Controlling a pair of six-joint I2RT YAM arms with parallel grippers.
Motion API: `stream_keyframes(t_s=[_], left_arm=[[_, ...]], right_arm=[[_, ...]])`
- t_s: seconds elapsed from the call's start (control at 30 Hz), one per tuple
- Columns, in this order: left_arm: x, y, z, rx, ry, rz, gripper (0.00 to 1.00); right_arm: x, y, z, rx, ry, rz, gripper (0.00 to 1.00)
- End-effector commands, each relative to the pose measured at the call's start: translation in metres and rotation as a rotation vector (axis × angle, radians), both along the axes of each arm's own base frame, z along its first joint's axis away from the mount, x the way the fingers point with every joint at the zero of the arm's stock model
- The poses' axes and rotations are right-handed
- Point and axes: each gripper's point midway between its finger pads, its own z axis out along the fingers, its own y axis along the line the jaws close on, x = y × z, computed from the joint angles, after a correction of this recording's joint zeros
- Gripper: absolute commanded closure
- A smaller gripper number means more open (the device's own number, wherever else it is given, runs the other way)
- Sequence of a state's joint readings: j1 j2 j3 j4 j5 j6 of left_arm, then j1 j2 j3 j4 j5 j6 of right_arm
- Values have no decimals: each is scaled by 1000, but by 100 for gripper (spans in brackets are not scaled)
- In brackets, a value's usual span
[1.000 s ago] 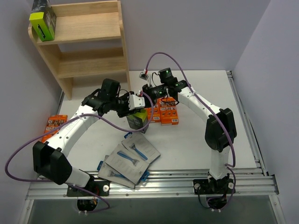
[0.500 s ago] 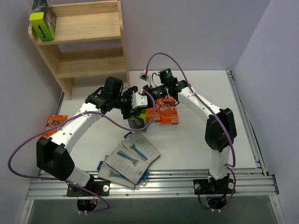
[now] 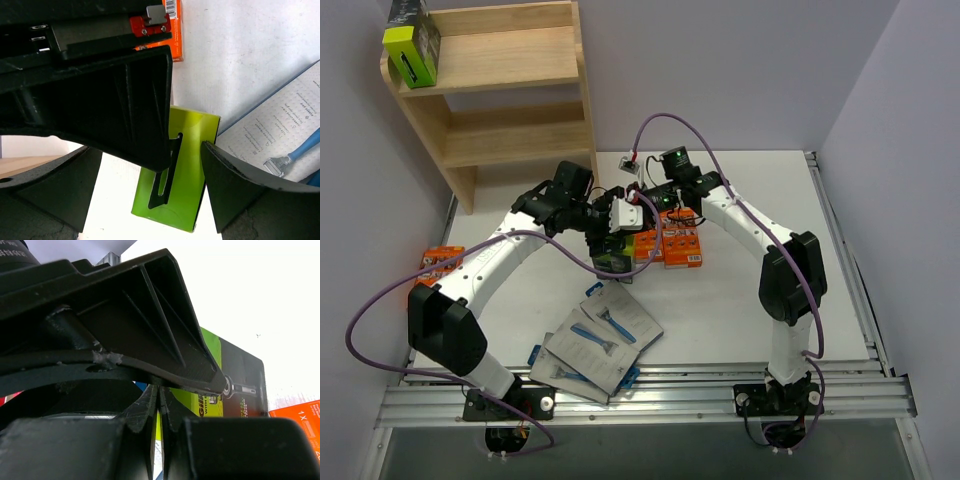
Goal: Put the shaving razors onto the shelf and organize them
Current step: Grab a shaving razor with the right arm
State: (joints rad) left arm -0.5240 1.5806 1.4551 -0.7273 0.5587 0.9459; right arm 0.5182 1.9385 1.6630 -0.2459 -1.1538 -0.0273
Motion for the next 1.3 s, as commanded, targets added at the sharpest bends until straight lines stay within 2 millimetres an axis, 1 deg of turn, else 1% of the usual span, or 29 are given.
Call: stream_keyframes(t_s=[0.0,0.13,0.27,0.4,0.5,0.53,0.63,0.7,0.83,0.87,0.9,1.13,1.17,1.2,1.23,1.27], left_arm=[[-28,11,-35,89,137,-23,11],[-33,16,-37,95,150,0,11],[-37,21,-32,103,137,12,11],[-37,24,-29,112,131,17,11],[-37,22,-35,113,143,11,11],[-36,22,-39,119,154,11,11],[-33,23,-43,140,167,19,12],[-30,20,-36,129,156,21,14],[-29,20,-30,119,142,26,31],[-27,20,-31,121,139,29,40],[-27,20,-33,125,142,32,43],[-27,14,-51,131,203,23,57],[-27,14,-52,132,206,24,57],[-26,14,-53,134,210,28,58],[-25,14,-55,136,214,28,59],[-26,15,-56,138,215,30,60]], right_arm=[[-11,-6,57,115,-98,53,100],[-8,-8,58,115,-104,45,100],[-4,-10,60,111,-110,30,100],[-4,-12,64,113,-117,35,100],[-4,-14,65,115,-122,38,100],[-3,-15,65,114,-124,36,100],[0,-18,65,112,-127,24,100],[3,-19,65,113,-125,19,100],[4,-19,66,120,-122,23,100],[5,-19,65,121,-121,24,100],[5,-19,63,119,-113,20,100],[5,-16,67,132,-112,18,100],[6,-15,67,131,-114,15,94],[7,-15,68,131,-116,12,69],[8,-16,69,130,-114,5,59],[9,-16,71,124,-123,-7,53]])
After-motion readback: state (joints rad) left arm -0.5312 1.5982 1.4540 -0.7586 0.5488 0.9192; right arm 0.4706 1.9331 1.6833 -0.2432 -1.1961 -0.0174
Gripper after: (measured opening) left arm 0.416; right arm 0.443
